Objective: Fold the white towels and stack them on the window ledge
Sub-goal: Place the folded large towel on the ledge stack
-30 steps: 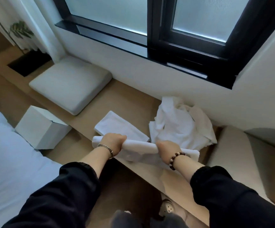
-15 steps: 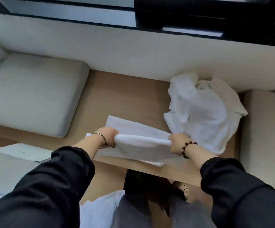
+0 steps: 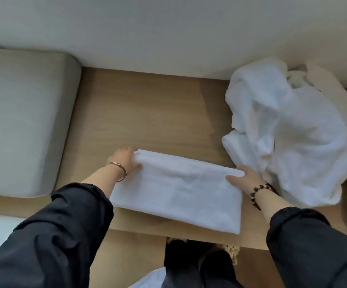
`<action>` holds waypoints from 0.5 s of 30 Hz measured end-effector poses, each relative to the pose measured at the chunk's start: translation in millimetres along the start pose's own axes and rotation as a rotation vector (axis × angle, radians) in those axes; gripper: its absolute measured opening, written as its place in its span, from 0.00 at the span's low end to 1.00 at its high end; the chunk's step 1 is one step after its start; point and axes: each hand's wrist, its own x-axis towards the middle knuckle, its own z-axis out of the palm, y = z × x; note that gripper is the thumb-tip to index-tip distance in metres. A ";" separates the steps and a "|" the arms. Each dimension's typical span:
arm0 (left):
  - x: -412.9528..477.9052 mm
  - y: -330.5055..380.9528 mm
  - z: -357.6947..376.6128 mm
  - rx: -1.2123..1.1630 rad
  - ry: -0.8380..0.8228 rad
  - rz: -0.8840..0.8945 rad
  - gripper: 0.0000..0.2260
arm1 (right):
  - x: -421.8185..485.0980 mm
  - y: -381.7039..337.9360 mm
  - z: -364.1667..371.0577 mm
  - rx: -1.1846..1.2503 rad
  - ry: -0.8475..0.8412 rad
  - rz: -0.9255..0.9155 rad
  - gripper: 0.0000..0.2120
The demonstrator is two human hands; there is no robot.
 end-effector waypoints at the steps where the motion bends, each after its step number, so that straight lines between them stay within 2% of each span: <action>1: 3.8 -6.1 7.0 -0.067 0.039 -0.031 0.27 | 0.9 4.2 2.4 0.082 0.011 0.008 0.26; 4: 1.2 -20.5 20.0 -0.372 0.124 -0.123 0.27 | 1.5 19.8 6.3 0.223 -0.006 0.039 0.27; 6: -2.4 -24.4 22.3 -0.669 0.114 -0.257 0.26 | -4.4 26.3 9.6 0.292 -0.057 0.066 0.21; 8: -0.3 -29.7 24.5 -0.853 0.109 -0.353 0.25 | -5.0 36.1 12.3 0.341 -0.058 0.109 0.21; 11: 2.8 -36.1 23.7 -0.917 0.102 -0.365 0.21 | -0.7 41.5 18.5 0.440 -0.003 0.180 0.21; 15: 2.3 -33.1 23.6 -0.899 0.172 -0.299 0.16 | 2.6 37.7 29.4 0.387 0.082 0.271 0.21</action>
